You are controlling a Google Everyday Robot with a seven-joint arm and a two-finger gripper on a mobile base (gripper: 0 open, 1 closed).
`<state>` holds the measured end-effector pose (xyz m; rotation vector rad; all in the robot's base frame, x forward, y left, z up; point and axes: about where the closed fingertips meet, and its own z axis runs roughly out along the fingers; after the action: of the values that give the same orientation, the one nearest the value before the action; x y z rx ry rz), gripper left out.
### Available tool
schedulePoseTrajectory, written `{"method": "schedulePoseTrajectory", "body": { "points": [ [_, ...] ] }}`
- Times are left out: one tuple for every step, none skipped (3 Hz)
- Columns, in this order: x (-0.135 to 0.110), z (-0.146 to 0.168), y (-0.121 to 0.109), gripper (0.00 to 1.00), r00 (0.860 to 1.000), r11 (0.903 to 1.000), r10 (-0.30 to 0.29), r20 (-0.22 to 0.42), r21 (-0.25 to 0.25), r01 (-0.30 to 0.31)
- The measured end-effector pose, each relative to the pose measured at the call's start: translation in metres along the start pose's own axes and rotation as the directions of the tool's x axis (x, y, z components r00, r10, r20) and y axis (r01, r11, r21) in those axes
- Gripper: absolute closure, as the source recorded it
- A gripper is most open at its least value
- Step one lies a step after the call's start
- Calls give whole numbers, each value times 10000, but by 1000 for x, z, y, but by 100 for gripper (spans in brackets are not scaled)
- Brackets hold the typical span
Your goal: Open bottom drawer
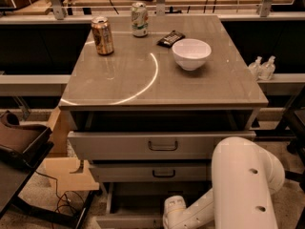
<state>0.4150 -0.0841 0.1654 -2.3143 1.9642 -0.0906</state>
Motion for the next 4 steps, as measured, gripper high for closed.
{"method": "schedulePoseTrajectory", "body": {
  "points": [
    [0, 0, 0, 100, 10000, 10000, 0, 0, 1, 0],
    [1, -3, 6, 100, 10000, 9998, 5, 59, 184, -7],
    [1, -2, 6, 100, 10000, 9998, 6, 61, 210, -7],
    [3, -7, 11, 100, 10000, 9991, 4, 79, 415, -7]
  ]
}}
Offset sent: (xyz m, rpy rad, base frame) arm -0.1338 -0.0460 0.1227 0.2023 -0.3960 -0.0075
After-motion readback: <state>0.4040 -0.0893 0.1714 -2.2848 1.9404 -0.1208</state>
